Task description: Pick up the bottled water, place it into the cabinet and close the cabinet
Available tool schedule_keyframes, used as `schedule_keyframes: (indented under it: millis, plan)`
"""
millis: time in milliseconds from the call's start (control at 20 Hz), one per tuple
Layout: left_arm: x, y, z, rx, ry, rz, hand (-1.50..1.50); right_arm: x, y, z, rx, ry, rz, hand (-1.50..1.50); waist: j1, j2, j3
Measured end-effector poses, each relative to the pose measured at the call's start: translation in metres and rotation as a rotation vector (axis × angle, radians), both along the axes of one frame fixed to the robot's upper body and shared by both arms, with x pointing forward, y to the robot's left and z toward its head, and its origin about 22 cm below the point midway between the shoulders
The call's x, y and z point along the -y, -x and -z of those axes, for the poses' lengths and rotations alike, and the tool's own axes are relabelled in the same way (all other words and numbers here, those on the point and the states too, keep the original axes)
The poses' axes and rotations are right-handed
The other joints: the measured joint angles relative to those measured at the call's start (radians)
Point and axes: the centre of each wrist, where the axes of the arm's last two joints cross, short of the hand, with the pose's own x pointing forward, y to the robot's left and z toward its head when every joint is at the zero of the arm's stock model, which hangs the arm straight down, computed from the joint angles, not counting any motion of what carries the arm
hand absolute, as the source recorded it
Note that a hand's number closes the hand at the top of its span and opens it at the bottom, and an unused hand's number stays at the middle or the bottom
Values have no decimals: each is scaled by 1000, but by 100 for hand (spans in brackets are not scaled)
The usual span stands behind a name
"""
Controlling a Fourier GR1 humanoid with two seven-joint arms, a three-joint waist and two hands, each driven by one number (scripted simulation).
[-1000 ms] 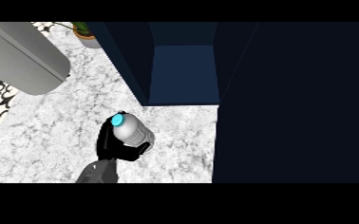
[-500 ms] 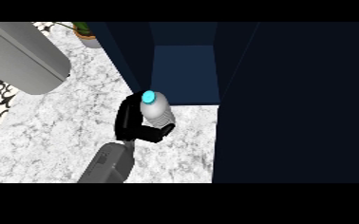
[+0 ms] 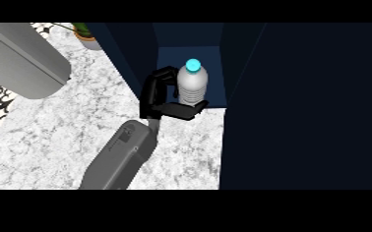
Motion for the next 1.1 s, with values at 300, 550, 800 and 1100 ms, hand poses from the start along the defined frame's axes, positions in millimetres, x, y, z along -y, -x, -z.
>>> schedule_keyframes:
  millis: [300,550,800,1100]
  plan:
    - [19,-28,-18,-24,-98,-45,150,7,0,0,-1,26,-6,-150,-15,4,0]
    - [25,-48,-29,-59,-131,-98,150,17,-3,3,15,44,-12,-150,-25,8,0]
    - [21,-67,-31,-55,-263,-143,150,16,-4,3,21,31,-15,-150,-32,14,0]
    - [7,-78,-23,-100,-353,-251,150,17,-7,3,34,30,-27,-150,-43,22,0]
